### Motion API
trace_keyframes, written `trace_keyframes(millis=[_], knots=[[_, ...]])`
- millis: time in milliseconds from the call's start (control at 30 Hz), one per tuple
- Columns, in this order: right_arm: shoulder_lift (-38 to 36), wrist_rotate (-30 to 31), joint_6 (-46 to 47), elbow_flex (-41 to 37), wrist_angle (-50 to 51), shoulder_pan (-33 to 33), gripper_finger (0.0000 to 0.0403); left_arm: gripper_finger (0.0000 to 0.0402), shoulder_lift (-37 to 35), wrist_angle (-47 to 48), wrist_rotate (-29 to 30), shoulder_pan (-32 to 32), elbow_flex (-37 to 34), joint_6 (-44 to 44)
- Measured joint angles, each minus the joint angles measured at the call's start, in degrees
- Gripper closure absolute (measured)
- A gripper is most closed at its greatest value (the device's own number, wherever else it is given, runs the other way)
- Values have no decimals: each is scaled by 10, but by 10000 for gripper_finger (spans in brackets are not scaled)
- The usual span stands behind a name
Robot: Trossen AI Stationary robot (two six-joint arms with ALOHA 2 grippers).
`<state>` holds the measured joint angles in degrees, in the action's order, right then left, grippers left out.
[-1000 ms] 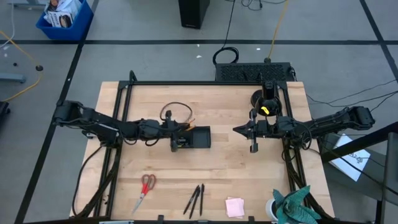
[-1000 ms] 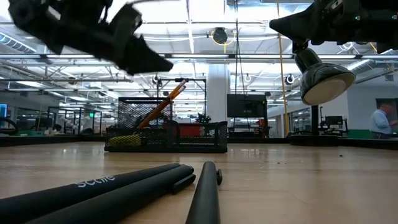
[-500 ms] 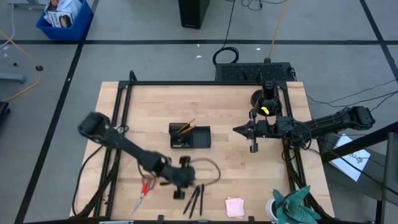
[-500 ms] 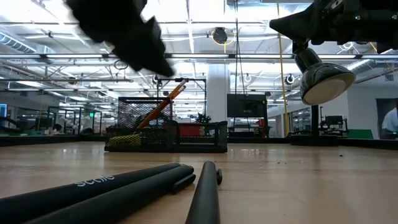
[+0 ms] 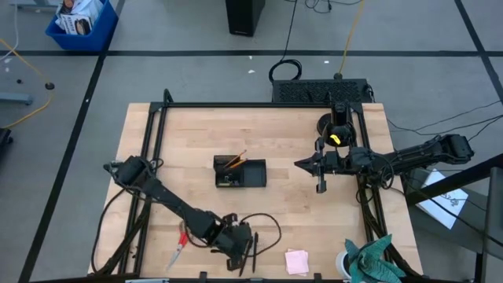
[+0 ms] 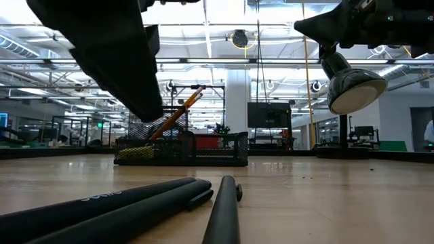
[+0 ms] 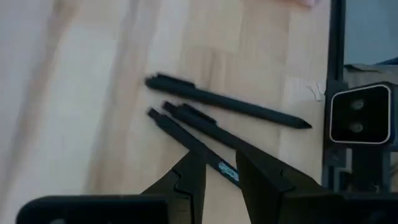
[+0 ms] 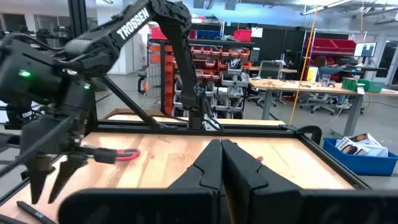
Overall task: Pick and place office supplies into organizer
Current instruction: Put the black pen into the black desk organizer
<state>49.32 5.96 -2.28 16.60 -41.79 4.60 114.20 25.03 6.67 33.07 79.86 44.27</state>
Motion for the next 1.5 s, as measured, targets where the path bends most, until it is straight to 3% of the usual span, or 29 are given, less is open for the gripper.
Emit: trace_keyframes(millis=[233, 533, 1500], knots=[[0, 0, -4, 0, 0, 0, 403, 309, 14, 73, -17, -4, 35, 58], [0, 2, -5, 0, 3, 0, 403, 309, 44, 86, -52, -16, 48, 73], [0, 2, -3, 0, 2, 0, 403, 309, 78, 33, -60, -20, 49, 84]])
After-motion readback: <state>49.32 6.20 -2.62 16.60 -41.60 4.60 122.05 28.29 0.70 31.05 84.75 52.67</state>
